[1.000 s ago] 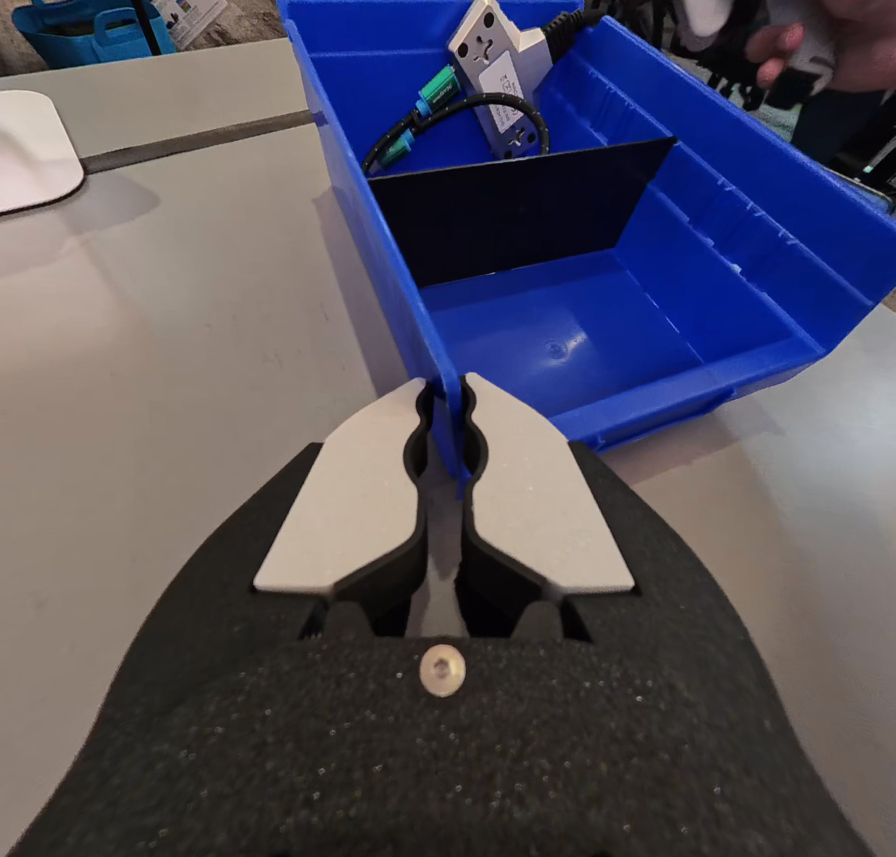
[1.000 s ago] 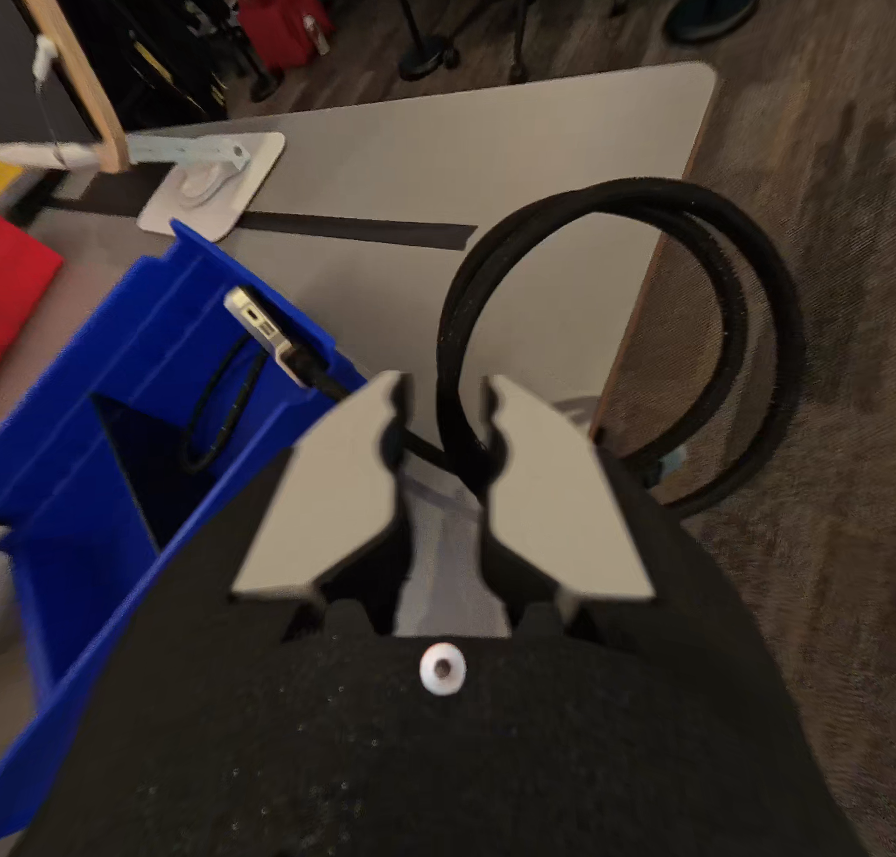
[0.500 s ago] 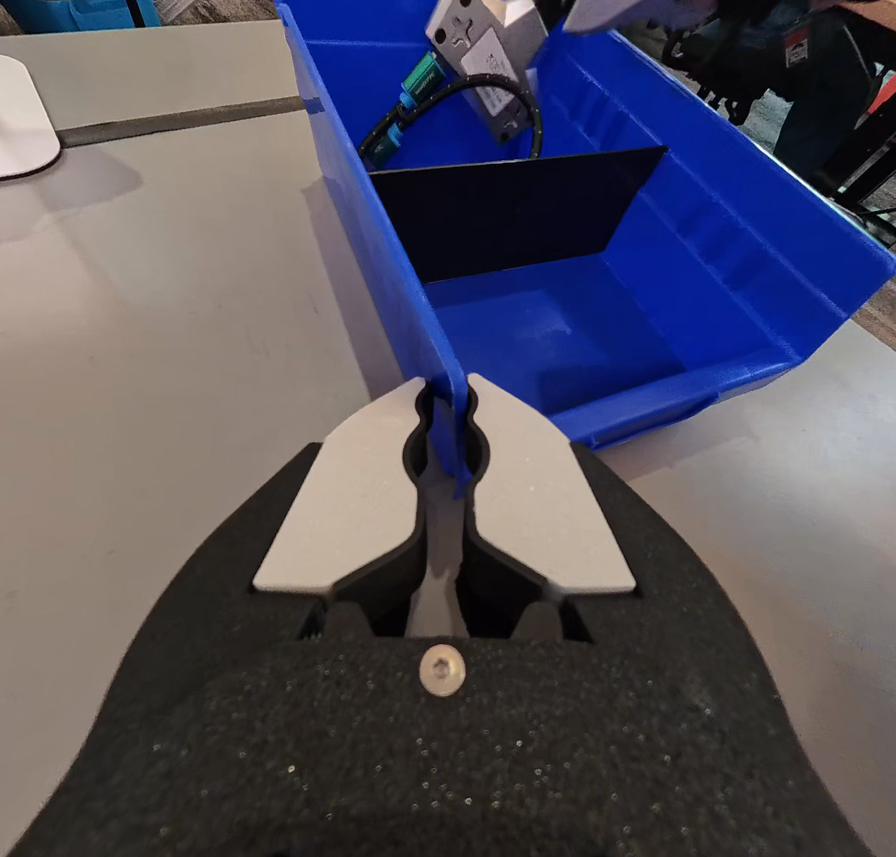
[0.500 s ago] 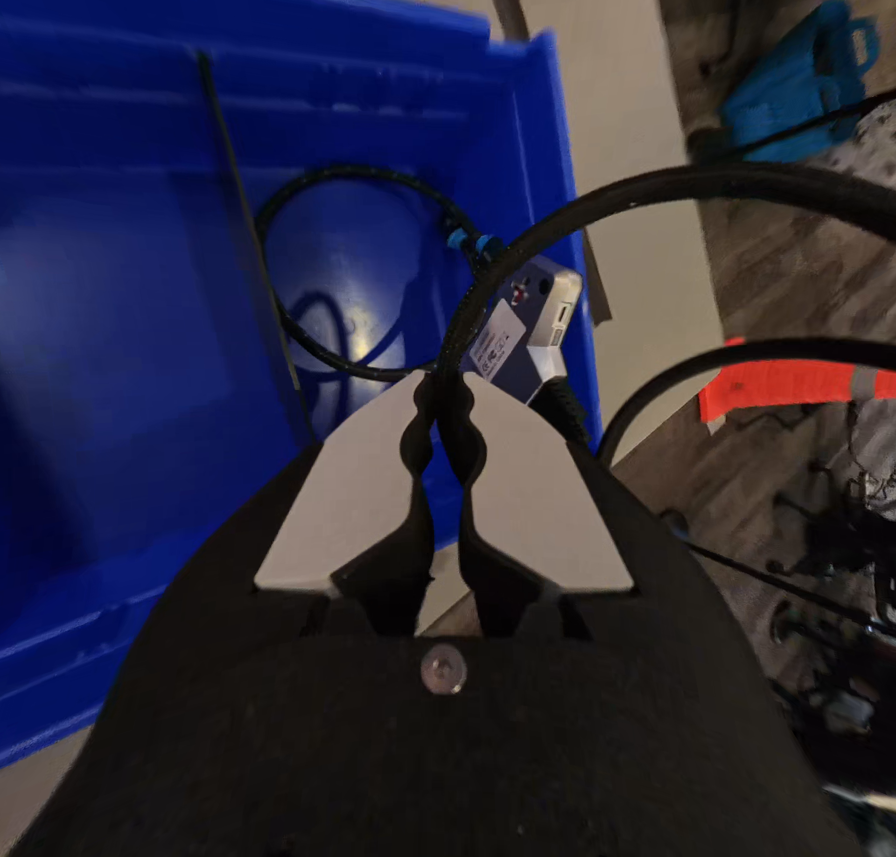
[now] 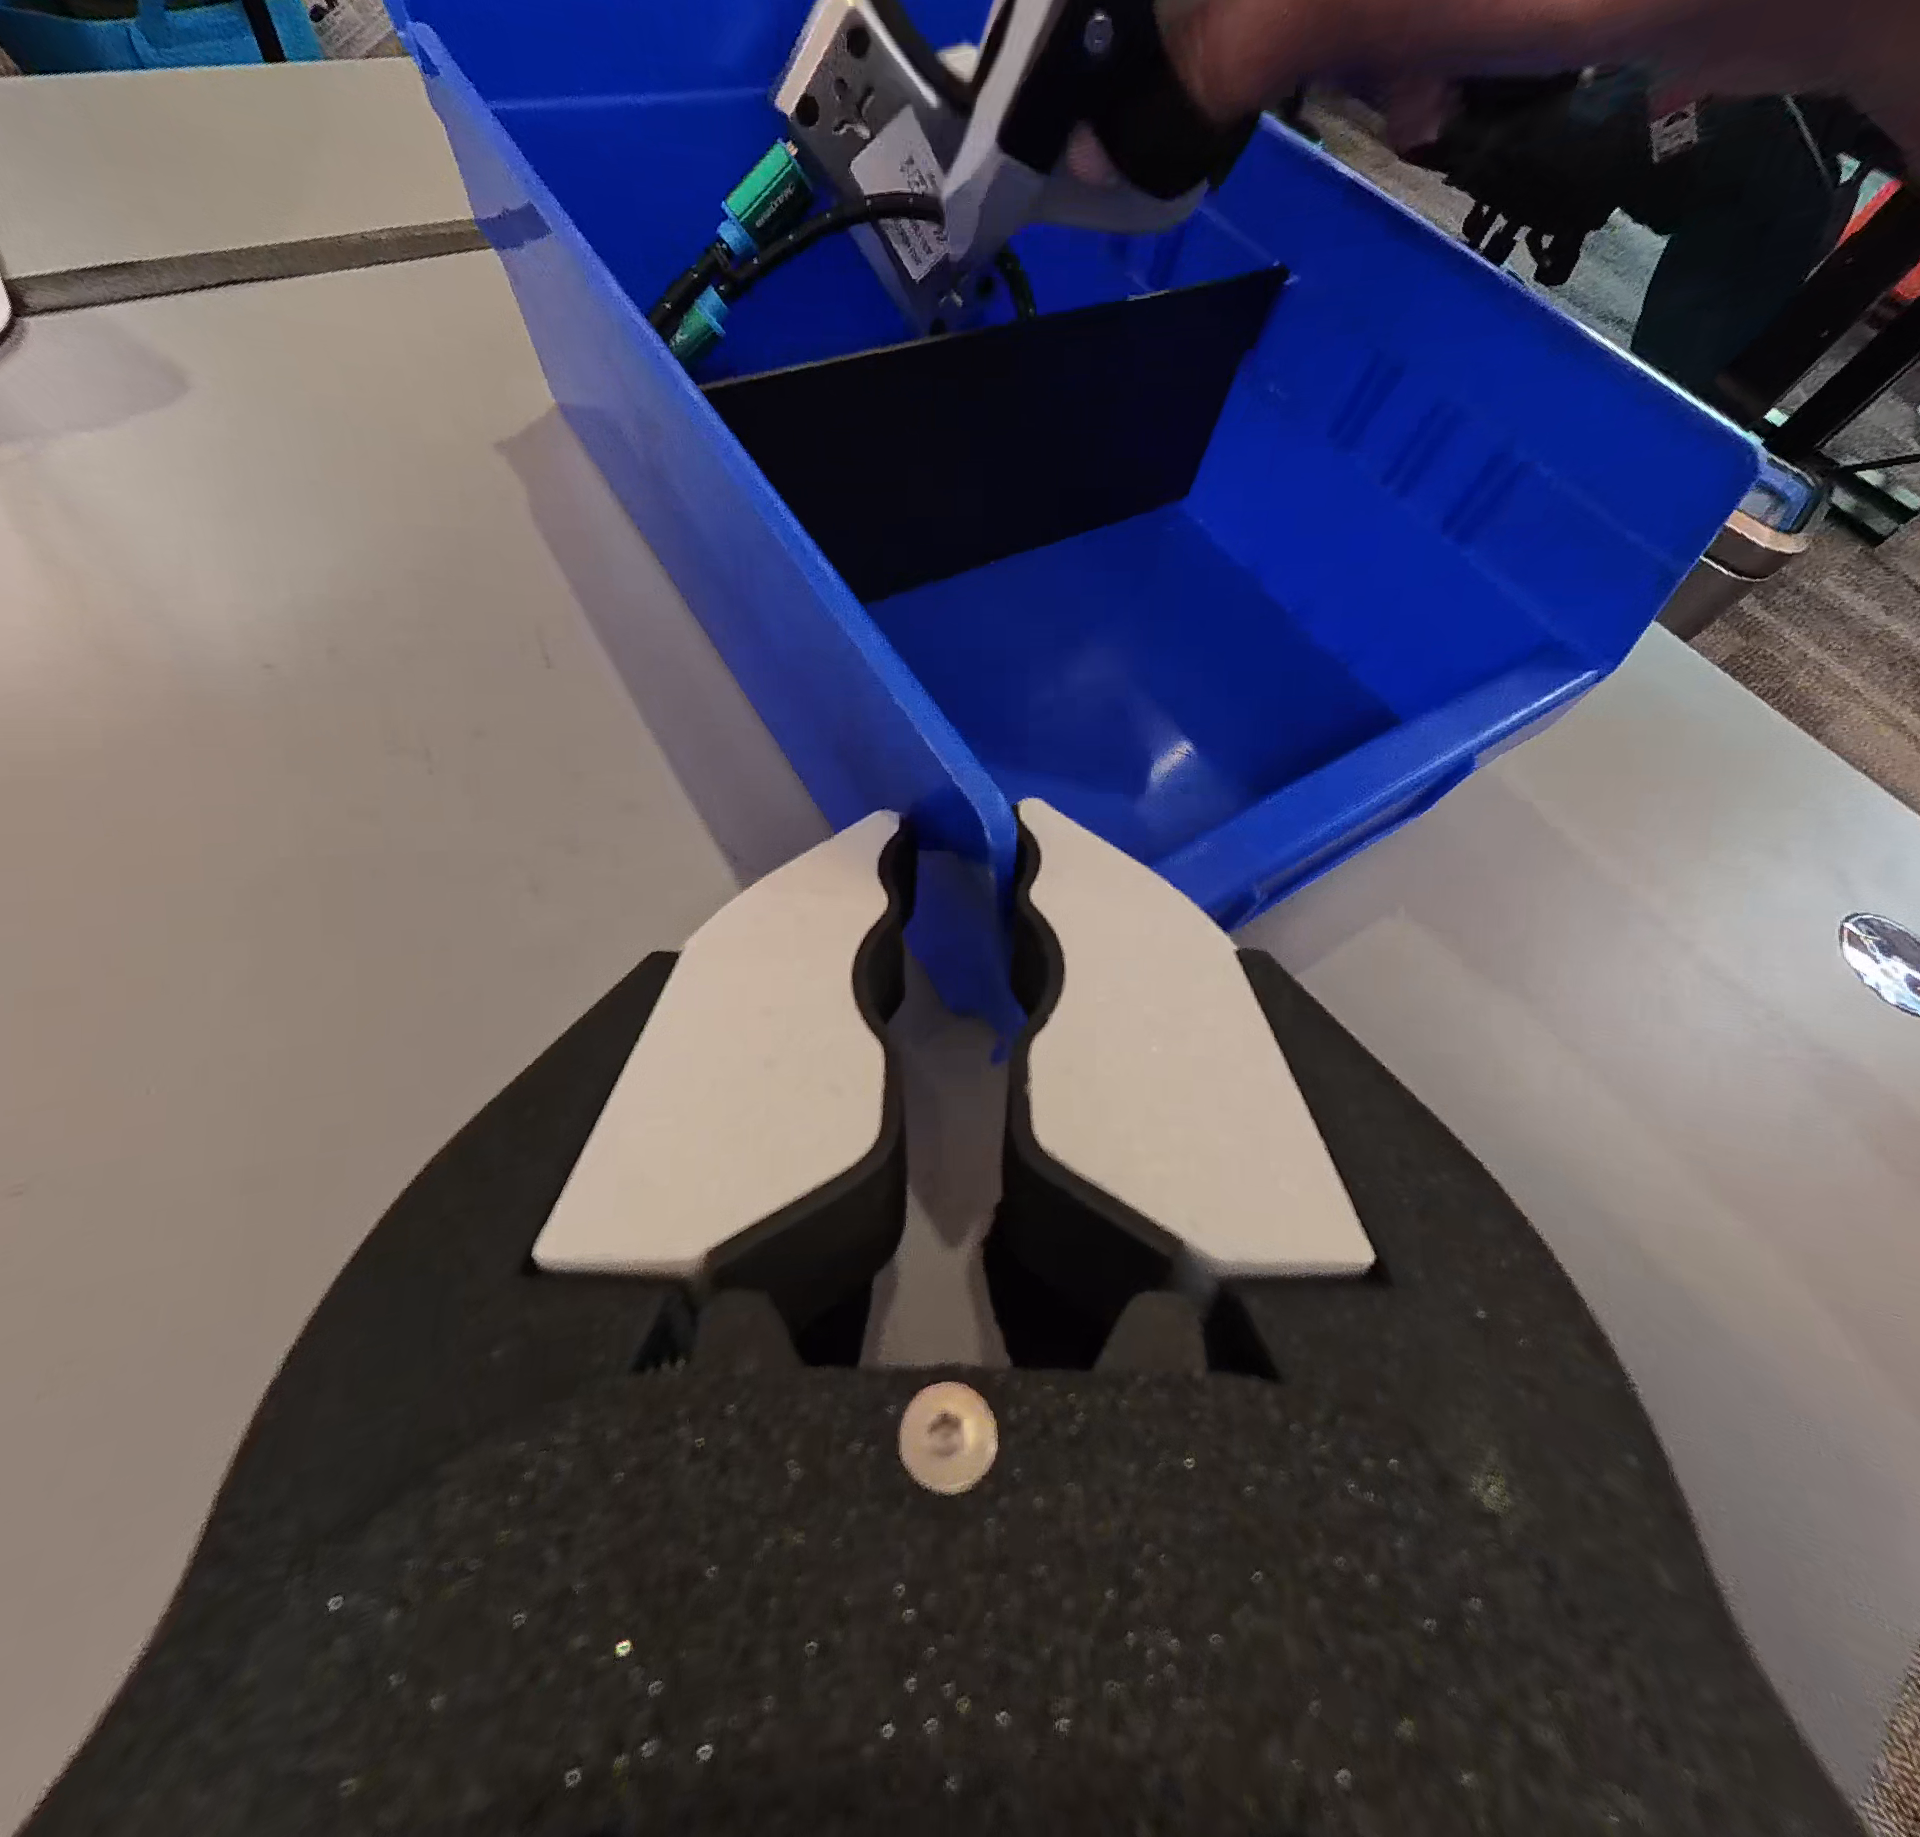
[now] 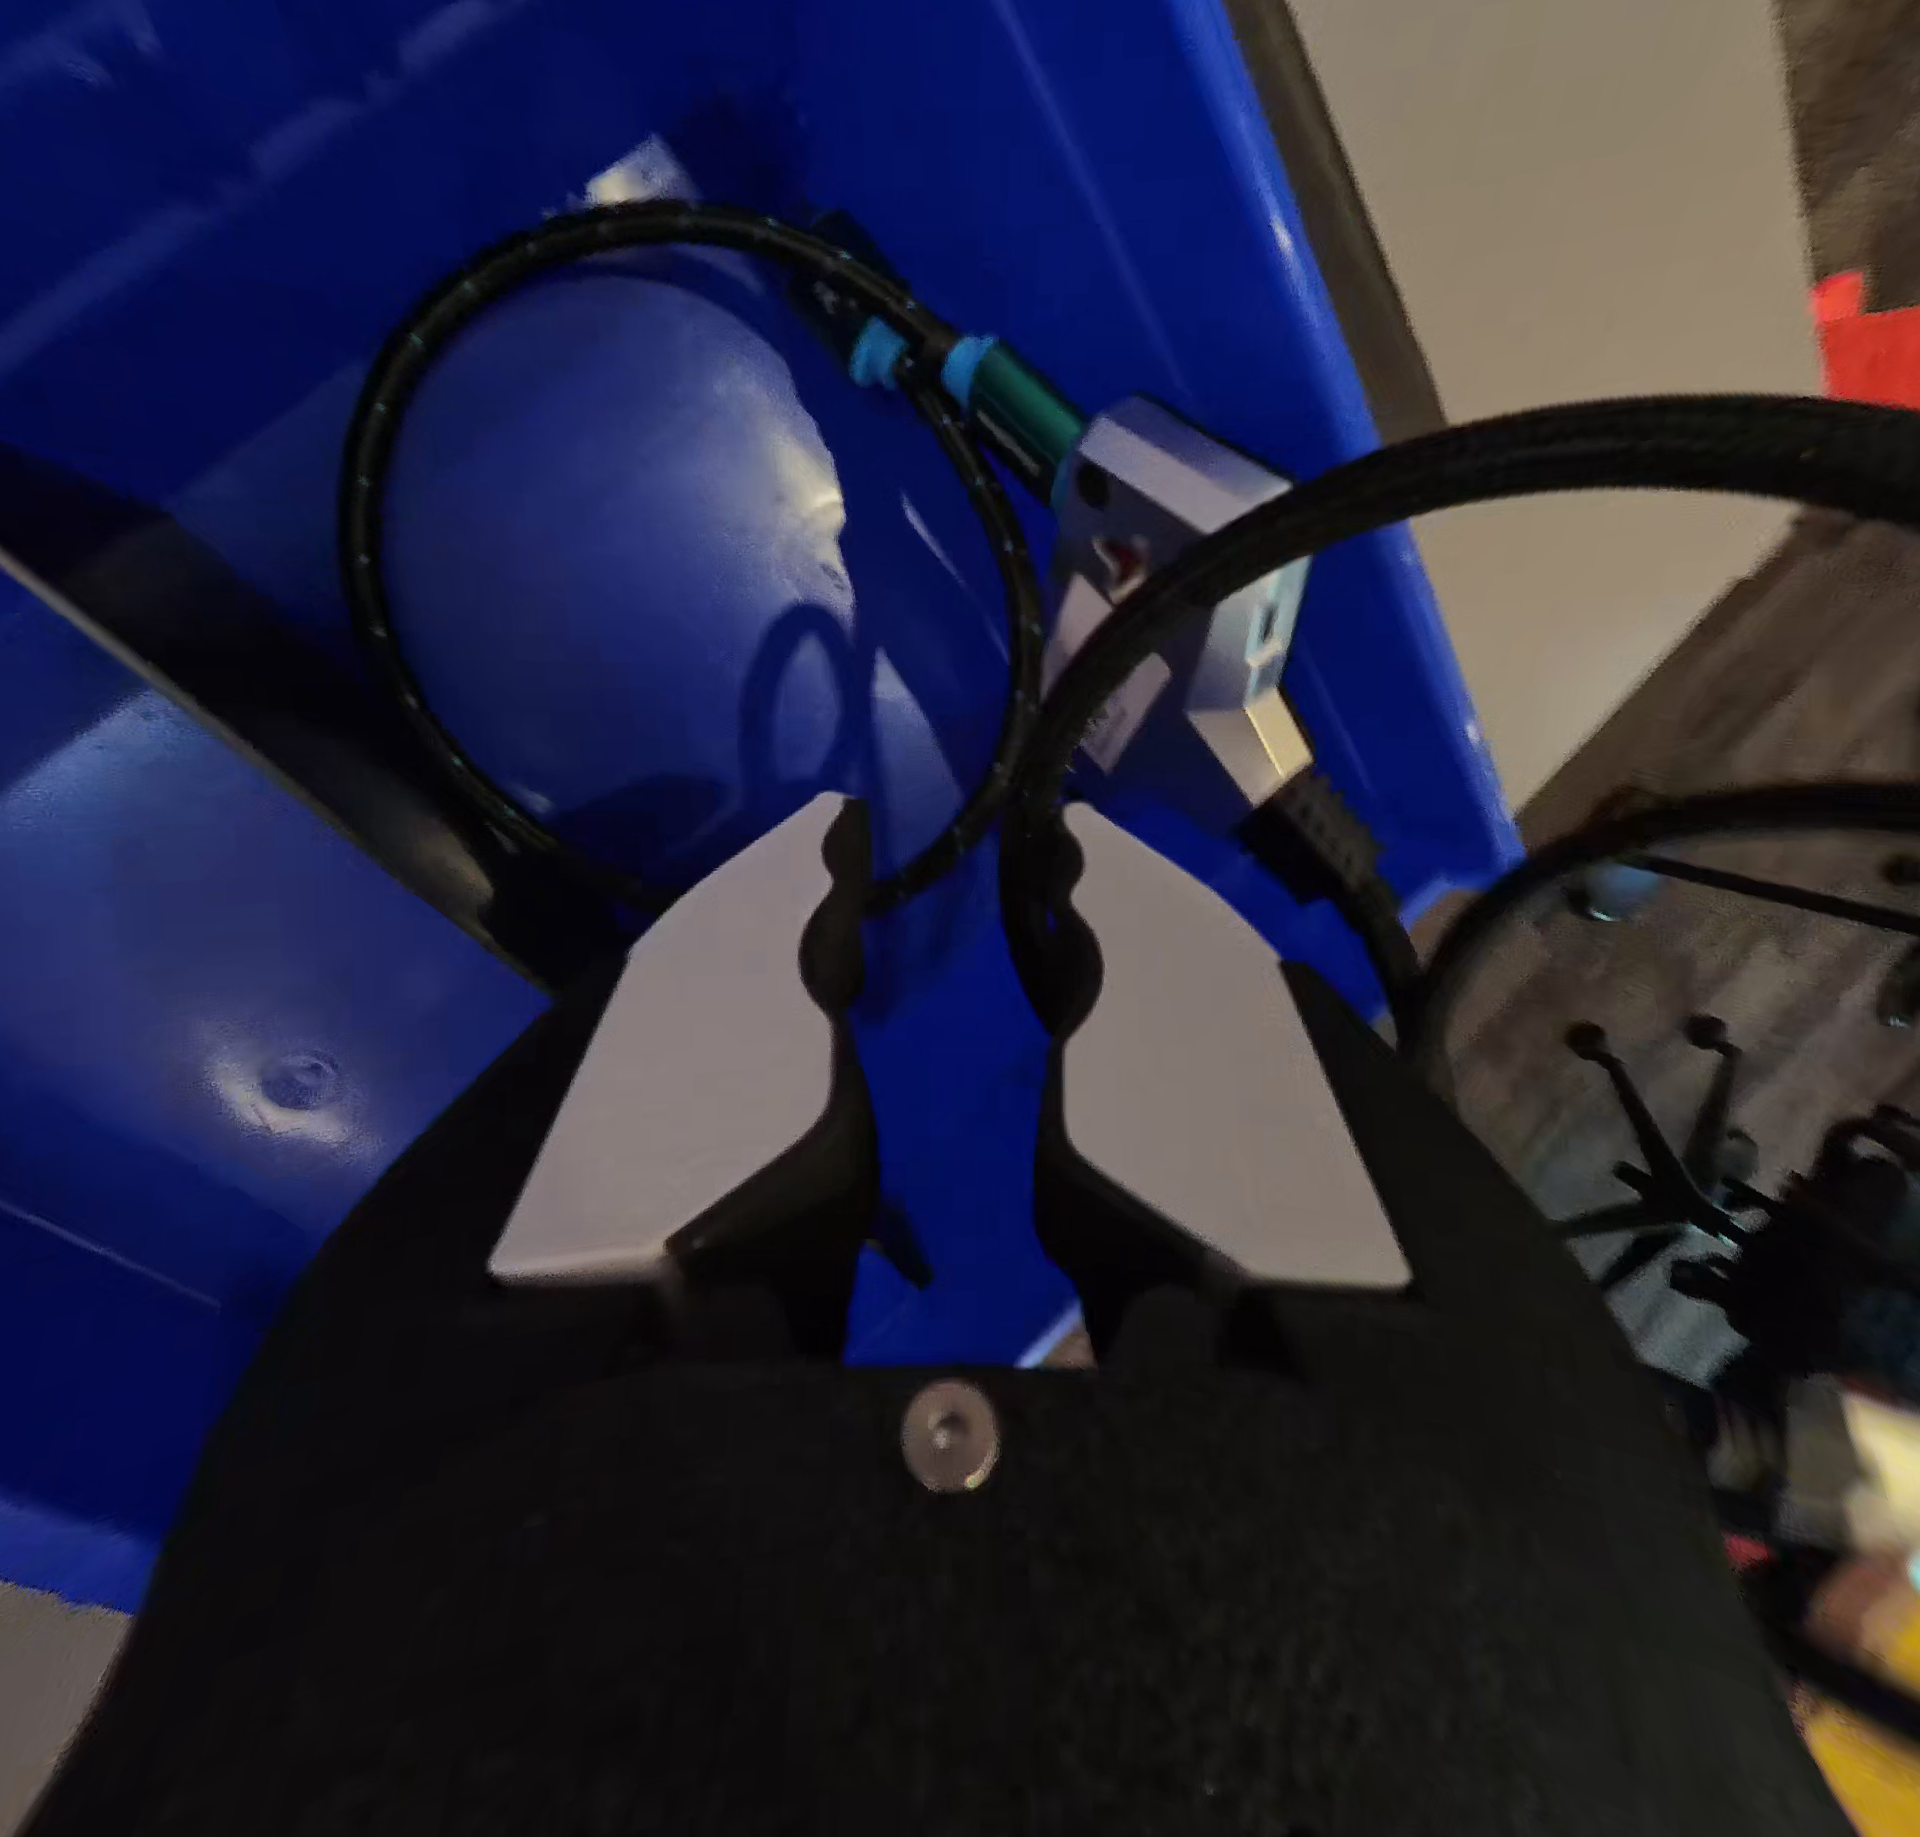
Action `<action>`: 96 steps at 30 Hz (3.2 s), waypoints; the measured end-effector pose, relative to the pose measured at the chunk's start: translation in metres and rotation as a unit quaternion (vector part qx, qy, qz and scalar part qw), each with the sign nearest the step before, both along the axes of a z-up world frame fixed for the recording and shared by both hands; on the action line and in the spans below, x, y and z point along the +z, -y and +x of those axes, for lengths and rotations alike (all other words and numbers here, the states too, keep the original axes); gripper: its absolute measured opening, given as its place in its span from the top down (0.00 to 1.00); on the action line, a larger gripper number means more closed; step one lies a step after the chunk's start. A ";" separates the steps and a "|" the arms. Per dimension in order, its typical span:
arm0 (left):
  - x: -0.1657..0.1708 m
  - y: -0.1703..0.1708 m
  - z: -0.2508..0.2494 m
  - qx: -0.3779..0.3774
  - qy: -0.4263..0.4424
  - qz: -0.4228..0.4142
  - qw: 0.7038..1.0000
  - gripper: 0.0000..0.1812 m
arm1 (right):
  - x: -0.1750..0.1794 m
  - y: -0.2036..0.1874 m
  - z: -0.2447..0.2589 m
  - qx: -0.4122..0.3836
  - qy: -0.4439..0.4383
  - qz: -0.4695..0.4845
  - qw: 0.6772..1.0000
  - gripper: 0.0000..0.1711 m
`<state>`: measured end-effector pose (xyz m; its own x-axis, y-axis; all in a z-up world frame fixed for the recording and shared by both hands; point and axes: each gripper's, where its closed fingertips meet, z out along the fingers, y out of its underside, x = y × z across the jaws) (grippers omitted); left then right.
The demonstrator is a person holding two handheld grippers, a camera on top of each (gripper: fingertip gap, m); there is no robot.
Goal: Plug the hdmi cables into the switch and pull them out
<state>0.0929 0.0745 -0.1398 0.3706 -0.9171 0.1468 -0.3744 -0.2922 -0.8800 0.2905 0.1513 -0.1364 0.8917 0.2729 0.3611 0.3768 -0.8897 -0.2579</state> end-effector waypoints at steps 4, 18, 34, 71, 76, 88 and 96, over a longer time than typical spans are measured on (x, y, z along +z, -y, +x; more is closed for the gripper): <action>0.000 0.000 0.000 0.000 0.004 -0.004 1.000 0.92 | 0.019 0.017 0.013 -0.003 0.071 0.027 0.997 0.73; 0.000 0.001 0.000 -0.015 0.011 -0.017 1.000 0.91 | 0.070 0.091 0.121 -0.238 -0.491 0.388 0.743 0.70; 0.000 0.000 0.000 -0.028 0.006 -0.010 1.000 0.91 | 0.051 0.020 0.133 -0.245 -0.568 0.420 0.664 0.89; 0.000 -0.002 -0.006 -0.040 -0.001 -0.016 0.999 0.89 | 0.061 -0.008 0.058 0.017 -0.137 0.055 0.989 0.86; 0.000 -0.002 -0.007 -0.045 0.026 -0.059 0.997 0.87 | 0.053 -0.001 0.053 0.007 -0.195 0.088 0.977 0.77; 0.001 -0.003 -0.007 -0.041 0.021 -0.051 0.998 0.88 | 0.061 0.037 0.058 -0.007 -0.161 0.132 0.978 0.66; 0.001 0.000 -0.006 -0.039 0.025 -0.055 0.997 0.88 | 0.086 0.074 0.055 -0.035 -0.207 0.214 0.954 0.67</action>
<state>0.0873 0.0749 -0.1388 0.2892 -0.9203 0.2636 -0.3569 -0.3591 -0.8624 0.3450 0.0777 -0.0505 0.9928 0.1134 0.0393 0.1070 -0.6885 -0.7173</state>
